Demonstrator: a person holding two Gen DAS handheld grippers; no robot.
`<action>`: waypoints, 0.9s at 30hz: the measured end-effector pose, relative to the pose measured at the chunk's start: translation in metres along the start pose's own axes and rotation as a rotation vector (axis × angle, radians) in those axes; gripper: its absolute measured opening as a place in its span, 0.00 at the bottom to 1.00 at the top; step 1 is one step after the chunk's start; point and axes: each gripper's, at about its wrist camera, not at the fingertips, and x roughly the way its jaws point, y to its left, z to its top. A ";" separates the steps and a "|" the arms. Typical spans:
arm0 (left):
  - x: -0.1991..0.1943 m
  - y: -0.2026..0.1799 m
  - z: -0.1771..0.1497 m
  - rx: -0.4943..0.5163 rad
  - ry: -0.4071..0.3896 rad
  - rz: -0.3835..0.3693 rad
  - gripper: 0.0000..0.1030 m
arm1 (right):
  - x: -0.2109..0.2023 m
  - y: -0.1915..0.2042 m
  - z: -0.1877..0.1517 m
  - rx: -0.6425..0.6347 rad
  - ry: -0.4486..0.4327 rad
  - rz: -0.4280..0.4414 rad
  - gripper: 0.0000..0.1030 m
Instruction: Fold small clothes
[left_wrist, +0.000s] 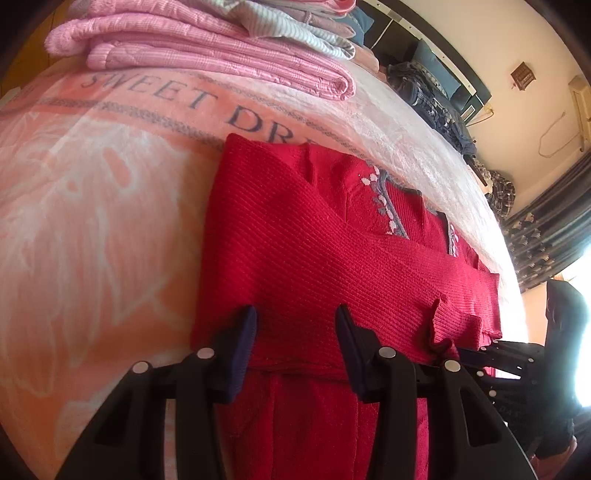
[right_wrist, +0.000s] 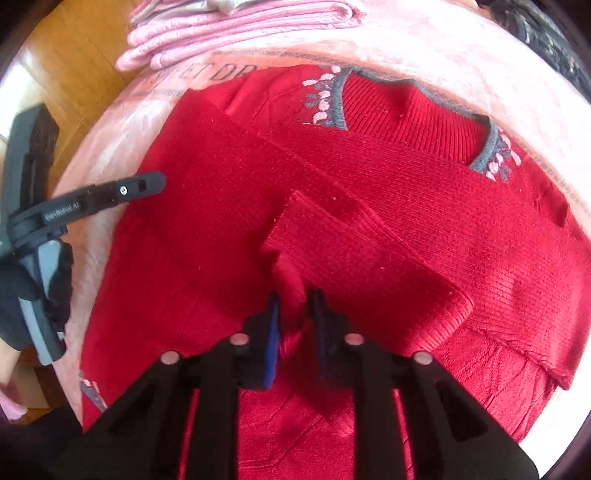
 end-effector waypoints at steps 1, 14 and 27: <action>0.000 -0.001 0.000 0.006 0.000 0.004 0.44 | -0.004 -0.011 -0.003 0.047 -0.011 0.067 0.09; 0.006 -0.027 -0.005 0.131 -0.008 0.117 0.58 | -0.077 -0.137 -0.068 0.322 -0.119 0.298 0.43; -0.018 -0.010 0.008 0.013 -0.151 0.191 0.58 | -0.057 -0.178 -0.080 0.451 -0.108 0.308 0.49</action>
